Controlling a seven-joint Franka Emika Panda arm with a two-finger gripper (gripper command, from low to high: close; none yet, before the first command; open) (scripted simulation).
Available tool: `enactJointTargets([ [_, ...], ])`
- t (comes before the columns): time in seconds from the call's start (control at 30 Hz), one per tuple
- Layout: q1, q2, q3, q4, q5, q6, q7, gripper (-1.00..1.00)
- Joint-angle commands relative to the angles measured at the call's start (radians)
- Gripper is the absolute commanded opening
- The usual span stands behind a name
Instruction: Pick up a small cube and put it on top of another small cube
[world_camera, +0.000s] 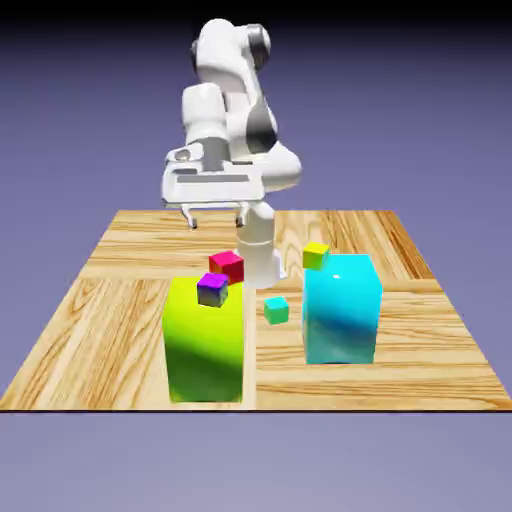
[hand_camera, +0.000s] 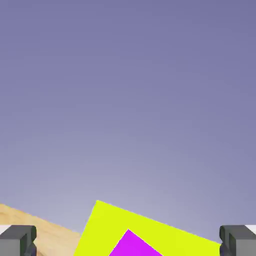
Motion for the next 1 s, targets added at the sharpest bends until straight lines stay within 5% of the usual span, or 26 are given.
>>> enactJointTargets([
  [0.0, 0.017, -0.001, -0.036, 0.008, -0.001, -0.019, -0.041, 0.00],
  [0.97, 0.521, -0.047, -1.087, 0.229, -0.027, -0.558, -1.212, 0.00],
])
